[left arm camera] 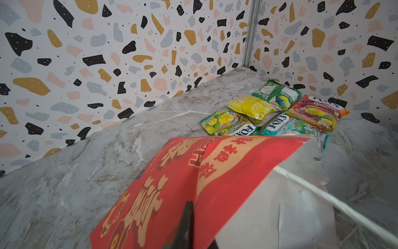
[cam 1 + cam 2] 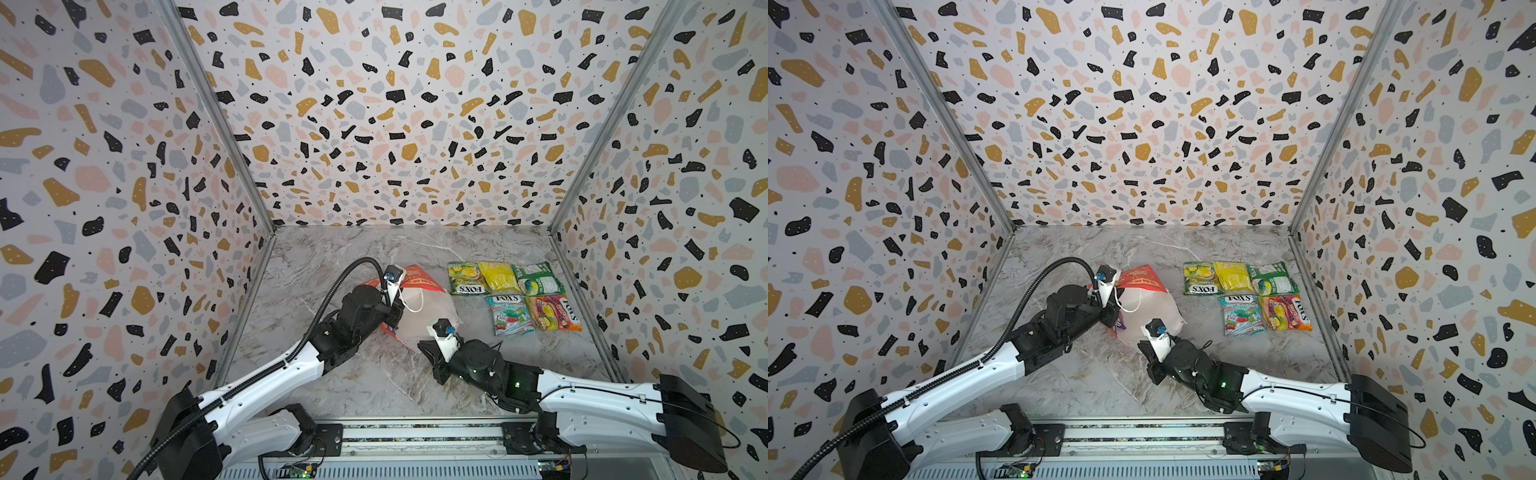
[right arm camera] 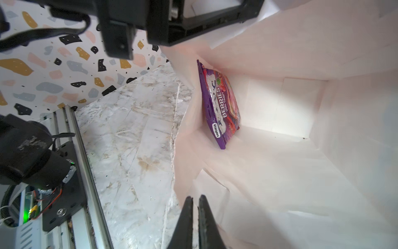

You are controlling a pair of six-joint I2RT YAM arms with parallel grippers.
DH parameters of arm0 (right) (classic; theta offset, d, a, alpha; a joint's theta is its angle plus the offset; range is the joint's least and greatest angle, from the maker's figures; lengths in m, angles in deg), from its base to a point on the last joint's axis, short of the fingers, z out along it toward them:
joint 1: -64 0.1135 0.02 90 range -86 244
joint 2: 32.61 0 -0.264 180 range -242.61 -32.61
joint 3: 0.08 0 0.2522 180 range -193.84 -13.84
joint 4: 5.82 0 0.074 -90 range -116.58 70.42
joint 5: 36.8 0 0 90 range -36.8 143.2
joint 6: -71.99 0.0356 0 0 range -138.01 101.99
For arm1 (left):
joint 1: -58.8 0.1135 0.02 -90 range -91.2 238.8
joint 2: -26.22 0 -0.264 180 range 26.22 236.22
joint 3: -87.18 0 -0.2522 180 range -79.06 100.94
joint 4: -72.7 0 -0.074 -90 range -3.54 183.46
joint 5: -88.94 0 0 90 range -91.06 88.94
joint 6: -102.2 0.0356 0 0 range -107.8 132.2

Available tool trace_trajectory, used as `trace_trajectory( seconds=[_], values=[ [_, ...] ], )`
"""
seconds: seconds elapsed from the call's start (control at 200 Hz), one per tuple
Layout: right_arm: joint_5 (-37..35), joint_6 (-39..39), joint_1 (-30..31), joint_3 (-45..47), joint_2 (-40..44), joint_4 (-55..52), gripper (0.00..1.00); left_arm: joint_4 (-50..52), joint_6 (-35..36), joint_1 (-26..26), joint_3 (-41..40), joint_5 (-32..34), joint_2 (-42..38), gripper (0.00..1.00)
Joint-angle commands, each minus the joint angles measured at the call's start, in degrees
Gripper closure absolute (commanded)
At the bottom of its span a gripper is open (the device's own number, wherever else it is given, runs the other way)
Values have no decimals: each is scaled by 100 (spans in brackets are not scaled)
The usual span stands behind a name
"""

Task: Take the snacks out of the paper bag
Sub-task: Pick up the snack from the paper bag.

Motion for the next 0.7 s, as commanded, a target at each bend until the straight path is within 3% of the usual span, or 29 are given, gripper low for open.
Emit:
trace_trajectory(
  seconds=[0.0,0.2,0.415,0.696],
  values=[
    [-419,45,21,-416,-385,428,91,128,-5,39,186,-121,2,100],
    [-707,-306,-42,-595,-1087,860,93,300,11,40,397,-157,96,100],
    [-219,-169,-566,-694,-1385,1036,93,164,86,39,293,-322,46,100],
    [-125,-428,-637,-1039,-1895,881,91,76,138,39,223,-482,81,100]
  ],
)
